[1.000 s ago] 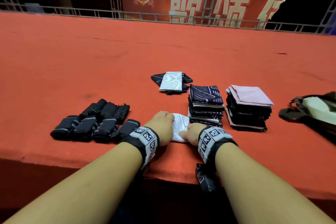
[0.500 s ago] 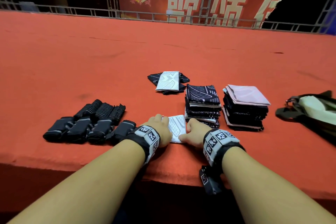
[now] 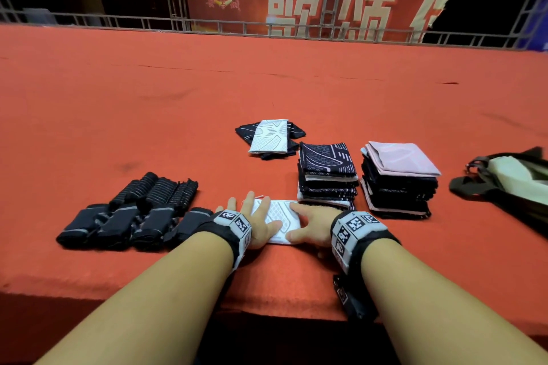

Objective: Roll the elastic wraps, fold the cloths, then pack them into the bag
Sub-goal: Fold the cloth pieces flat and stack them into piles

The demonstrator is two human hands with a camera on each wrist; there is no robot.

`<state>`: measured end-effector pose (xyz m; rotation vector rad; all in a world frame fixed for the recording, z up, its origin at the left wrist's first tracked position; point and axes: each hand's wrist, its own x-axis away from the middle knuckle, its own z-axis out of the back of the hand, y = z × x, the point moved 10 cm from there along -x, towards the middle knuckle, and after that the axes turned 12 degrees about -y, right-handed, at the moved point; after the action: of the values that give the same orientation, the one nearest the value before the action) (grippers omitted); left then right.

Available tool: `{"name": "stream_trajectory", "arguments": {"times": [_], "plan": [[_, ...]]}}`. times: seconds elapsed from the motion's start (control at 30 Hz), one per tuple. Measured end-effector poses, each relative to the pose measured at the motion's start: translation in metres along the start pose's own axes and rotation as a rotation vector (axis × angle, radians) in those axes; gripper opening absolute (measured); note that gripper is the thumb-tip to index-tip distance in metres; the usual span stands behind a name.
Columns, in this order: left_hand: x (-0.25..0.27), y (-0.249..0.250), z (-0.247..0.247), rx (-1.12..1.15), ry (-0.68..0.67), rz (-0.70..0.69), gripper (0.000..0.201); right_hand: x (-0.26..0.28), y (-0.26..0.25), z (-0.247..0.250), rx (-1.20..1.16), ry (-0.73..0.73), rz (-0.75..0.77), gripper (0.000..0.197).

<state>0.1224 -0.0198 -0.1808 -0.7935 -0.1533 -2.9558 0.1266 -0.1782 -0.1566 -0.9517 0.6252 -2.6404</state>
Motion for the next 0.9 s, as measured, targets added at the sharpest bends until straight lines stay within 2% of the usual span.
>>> {"name": "stream_trajectory", "arguments": {"times": [0.1, 0.2, 0.53, 0.67, 0.8, 0.9], "plan": [[-0.005, 0.001, -0.001, 0.013, -0.042, 0.010, 0.080, -0.002, 0.004, -0.002, -0.140, -0.031, 0.005, 0.089], [-0.006, 0.001, -0.002, 0.009, -0.072, 0.023, 0.090, -0.005, 0.006, -0.002, -0.176, -0.058, 0.025, 0.090], [-0.008, 0.003, 0.000, -0.060, -0.097, 0.045, 0.095, -0.008, 0.003, 0.004, -0.043, -0.086, -0.014, 0.113], [-0.008, 0.003, 0.002, -0.038, -0.089, 0.036, 0.096, -0.012, 0.000, 0.007, -0.002, -0.089, -0.002, 0.112], [-0.003, 0.005, 0.002, -0.027, -0.069, 0.019, 0.096, -0.010, 0.003, 0.005, -0.071, -0.079, 0.014, 0.111], [0.001, 0.015, 0.025, -0.013, -0.015, -0.025, 0.092, -0.001, 0.002, 0.008, -0.003, -0.030, 0.075, 0.107]]}}
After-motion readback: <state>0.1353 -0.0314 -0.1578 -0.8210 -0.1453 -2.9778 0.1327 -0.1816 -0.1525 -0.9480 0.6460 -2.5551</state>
